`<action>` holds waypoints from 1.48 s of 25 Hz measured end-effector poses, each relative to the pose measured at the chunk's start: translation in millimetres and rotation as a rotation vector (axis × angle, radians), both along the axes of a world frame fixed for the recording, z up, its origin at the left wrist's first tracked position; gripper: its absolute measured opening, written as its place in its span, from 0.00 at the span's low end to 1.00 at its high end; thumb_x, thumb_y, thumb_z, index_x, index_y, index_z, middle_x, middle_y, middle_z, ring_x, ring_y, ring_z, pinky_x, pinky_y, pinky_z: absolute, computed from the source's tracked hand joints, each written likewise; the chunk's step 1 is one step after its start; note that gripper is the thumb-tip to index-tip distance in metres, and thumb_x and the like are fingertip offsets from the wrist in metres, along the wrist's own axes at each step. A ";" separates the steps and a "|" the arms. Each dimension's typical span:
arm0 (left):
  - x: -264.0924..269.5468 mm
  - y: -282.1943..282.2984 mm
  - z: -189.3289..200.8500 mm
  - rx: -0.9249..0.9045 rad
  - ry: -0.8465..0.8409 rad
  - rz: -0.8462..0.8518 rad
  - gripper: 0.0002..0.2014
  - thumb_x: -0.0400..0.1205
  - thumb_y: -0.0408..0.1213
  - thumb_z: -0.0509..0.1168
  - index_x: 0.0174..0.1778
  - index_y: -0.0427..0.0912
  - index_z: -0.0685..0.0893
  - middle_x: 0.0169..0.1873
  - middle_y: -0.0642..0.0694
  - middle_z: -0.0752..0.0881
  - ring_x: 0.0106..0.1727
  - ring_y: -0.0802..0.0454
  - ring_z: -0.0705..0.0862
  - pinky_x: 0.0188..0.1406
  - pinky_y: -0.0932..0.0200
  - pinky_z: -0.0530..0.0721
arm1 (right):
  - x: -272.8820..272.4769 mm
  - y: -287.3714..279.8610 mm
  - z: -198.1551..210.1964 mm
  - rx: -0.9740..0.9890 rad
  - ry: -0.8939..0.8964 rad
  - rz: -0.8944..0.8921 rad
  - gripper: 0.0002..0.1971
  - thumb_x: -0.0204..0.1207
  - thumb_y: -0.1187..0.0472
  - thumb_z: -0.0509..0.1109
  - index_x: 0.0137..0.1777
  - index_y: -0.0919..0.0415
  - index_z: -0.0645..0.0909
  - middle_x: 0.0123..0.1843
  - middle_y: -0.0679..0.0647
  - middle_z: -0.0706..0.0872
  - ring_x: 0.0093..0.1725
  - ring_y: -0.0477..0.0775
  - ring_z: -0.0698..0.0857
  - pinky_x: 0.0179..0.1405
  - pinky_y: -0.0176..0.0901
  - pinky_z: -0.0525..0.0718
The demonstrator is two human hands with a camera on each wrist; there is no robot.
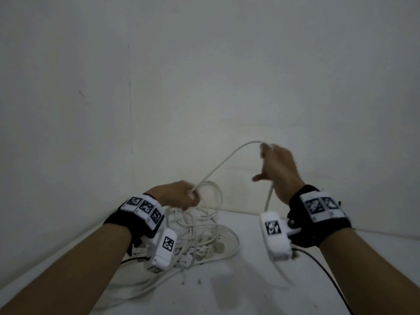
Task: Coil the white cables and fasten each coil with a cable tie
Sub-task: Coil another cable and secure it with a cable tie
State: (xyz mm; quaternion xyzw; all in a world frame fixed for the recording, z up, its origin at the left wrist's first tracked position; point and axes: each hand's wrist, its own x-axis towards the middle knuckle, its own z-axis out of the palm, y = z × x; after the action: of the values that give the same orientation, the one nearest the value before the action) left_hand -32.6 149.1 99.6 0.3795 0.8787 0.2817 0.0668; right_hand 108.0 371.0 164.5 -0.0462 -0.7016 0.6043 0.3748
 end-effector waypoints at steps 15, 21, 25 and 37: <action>18.0 -1.0 66.9 0.480 -0.151 0.086 0.13 0.88 0.43 0.61 0.42 0.39 0.83 0.26 0.48 0.71 0.27 0.54 0.69 0.29 0.61 0.72 | -23.9 -34.3 -26.7 1.311 -0.182 -0.362 0.50 0.79 0.56 0.68 0.85 0.36 0.32 0.89 0.57 0.38 0.88 0.64 0.38 0.81 0.75 0.44; 28.1 -3.8 51.7 0.524 -0.114 0.066 0.10 0.76 0.32 0.69 0.30 0.38 0.80 0.21 0.47 0.73 0.24 0.52 0.69 0.26 0.61 0.67 | -50.1 -54.7 15.3 1.263 -0.152 -0.234 0.18 0.89 0.48 0.56 0.58 0.59 0.83 0.55 0.60 0.87 0.56 0.66 0.84 0.47 0.49 0.77; -11.4 -35.2 -8.4 0.456 -0.074 0.380 0.14 0.81 0.45 0.71 0.35 0.38 0.86 0.29 0.44 0.89 0.32 0.54 0.84 0.39 0.62 0.82 | -56.1 -45.0 34.8 0.211 0.157 -0.207 0.18 0.85 0.48 0.60 0.40 0.57 0.84 0.40 0.60 0.91 0.40 0.67 0.89 0.43 0.61 0.90; 1.0 -16.8 98.5 0.832 -0.246 0.435 0.19 0.82 0.54 0.64 0.60 0.44 0.79 0.42 0.49 0.76 0.41 0.52 0.72 0.36 0.57 0.73 | -51.4 -11.9 -21.8 0.252 -0.471 -0.171 0.50 0.80 0.60 0.69 0.87 0.56 0.33 0.85 0.70 0.54 0.79 0.69 0.68 0.76 0.59 0.73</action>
State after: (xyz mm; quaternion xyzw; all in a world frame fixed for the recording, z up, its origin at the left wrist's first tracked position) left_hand -31.6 132.3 198.1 0.1454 0.7361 0.6594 -0.0478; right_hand 56.6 359.1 142.7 -0.1974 -0.8324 0.4513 0.2537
